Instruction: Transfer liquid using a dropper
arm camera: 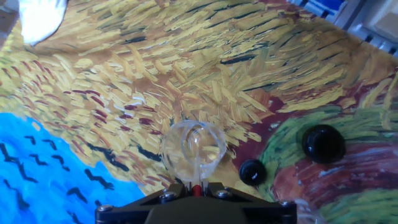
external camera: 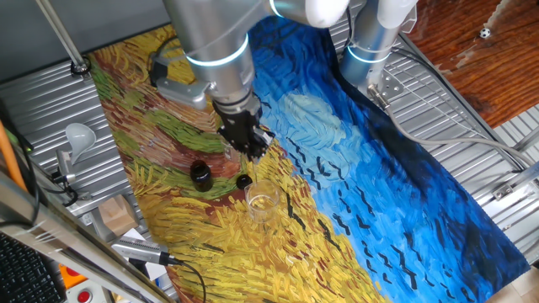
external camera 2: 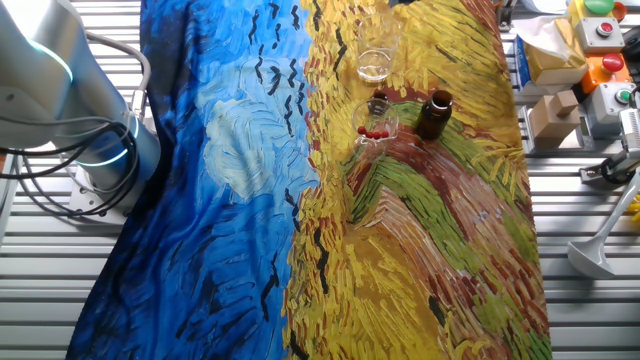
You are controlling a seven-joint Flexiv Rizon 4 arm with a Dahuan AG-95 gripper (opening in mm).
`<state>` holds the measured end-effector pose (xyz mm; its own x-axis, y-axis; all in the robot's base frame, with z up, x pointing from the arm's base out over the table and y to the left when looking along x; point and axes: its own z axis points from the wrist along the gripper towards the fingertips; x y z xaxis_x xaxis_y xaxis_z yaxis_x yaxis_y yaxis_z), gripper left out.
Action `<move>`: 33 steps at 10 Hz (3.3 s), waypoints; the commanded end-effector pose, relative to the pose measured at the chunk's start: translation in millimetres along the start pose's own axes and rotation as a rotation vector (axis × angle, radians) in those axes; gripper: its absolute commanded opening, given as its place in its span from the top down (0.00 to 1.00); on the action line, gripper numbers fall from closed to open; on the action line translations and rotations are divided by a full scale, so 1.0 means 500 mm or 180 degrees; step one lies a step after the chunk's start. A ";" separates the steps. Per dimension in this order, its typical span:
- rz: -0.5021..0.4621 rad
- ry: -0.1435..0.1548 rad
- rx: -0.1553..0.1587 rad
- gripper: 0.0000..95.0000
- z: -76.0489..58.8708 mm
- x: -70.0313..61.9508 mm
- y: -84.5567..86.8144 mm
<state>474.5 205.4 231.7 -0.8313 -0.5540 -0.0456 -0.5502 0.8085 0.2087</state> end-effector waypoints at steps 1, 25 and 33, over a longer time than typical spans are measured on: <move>0.0002 0.0006 0.0004 1.00 0.010 -0.002 0.004; 0.0006 -0.0068 0.0165 1.00 0.086 -0.017 0.006; -0.0020 0.0003 0.0217 1.00 0.067 -0.009 0.016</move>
<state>470.4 221.1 202.4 -0.8275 -0.5596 -0.0456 -0.5599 0.8163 0.1419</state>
